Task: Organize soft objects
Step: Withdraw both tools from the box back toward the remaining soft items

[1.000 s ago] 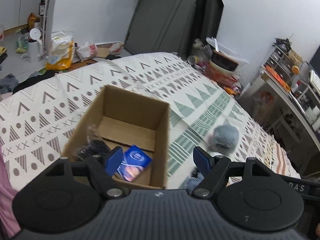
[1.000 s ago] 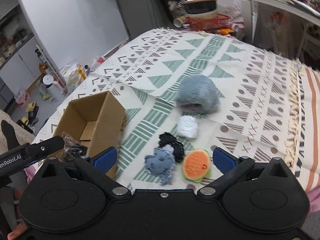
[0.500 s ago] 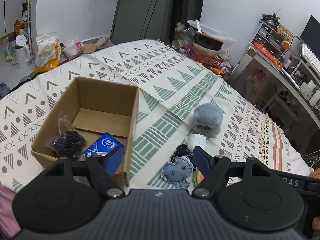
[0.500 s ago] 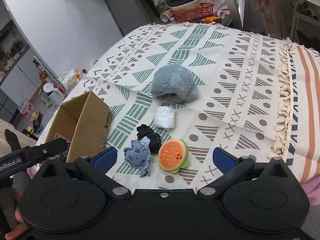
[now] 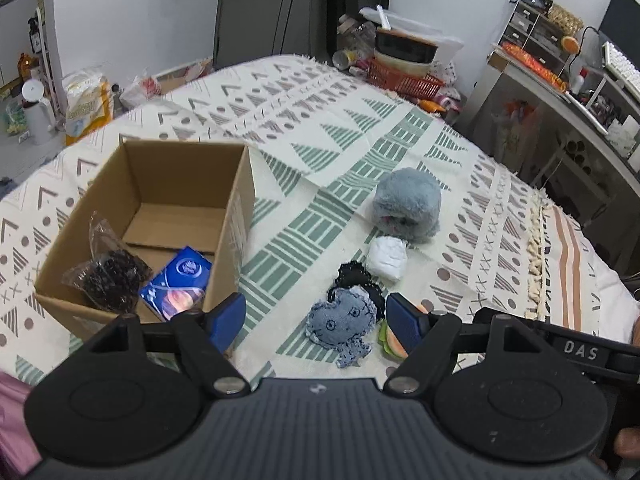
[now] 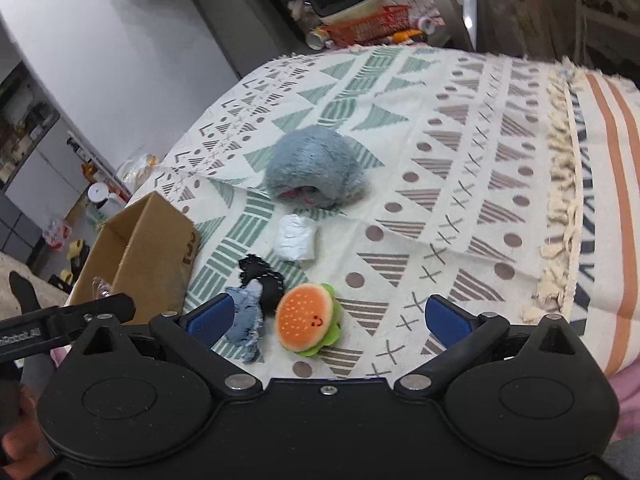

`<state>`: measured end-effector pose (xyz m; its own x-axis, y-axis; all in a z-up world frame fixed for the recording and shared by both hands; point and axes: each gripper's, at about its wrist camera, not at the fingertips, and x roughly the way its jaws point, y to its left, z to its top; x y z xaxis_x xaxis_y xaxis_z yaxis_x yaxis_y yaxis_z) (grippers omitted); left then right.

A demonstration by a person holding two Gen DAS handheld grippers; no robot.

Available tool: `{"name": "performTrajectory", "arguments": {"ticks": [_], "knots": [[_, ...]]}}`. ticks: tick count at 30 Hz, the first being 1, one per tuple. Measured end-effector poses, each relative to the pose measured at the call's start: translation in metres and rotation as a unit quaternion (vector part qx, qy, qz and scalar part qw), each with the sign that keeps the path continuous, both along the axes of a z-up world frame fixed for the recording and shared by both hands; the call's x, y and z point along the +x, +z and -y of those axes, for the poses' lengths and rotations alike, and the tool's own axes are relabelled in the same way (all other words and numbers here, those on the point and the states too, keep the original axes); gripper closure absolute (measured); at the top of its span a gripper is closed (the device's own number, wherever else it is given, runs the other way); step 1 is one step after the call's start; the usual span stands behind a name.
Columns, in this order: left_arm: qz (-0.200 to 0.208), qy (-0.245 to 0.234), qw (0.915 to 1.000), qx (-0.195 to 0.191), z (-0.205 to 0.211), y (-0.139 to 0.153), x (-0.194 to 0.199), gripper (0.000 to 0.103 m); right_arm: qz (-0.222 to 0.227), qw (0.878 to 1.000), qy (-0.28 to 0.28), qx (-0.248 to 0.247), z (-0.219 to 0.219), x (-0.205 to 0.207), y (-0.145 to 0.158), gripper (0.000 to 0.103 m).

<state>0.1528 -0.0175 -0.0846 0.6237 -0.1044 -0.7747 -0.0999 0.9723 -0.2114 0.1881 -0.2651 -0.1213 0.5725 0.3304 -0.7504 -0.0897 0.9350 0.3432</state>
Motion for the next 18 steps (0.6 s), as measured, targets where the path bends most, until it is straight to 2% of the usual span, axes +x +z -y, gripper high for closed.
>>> {"name": "performTrajectory", "arguments": {"ticks": [9,12,18], "knots": [[-0.011,-0.015,0.9998,-0.003,0.014,-0.016,0.015,0.034,-0.053,0.997,-0.004,0.062,0.011,0.011,-0.030,0.005],[-0.020,-0.015,0.9996,-0.011,0.017,-0.024,0.021,0.038,-0.068,0.995,-0.006,0.068,0.010,0.017,-0.038,0.011],[-0.037,-0.016,0.9990,-0.021,0.023,-0.042,0.035,0.040,-0.082,0.994,0.002,0.073,0.005,0.028,-0.049,0.013]]}}
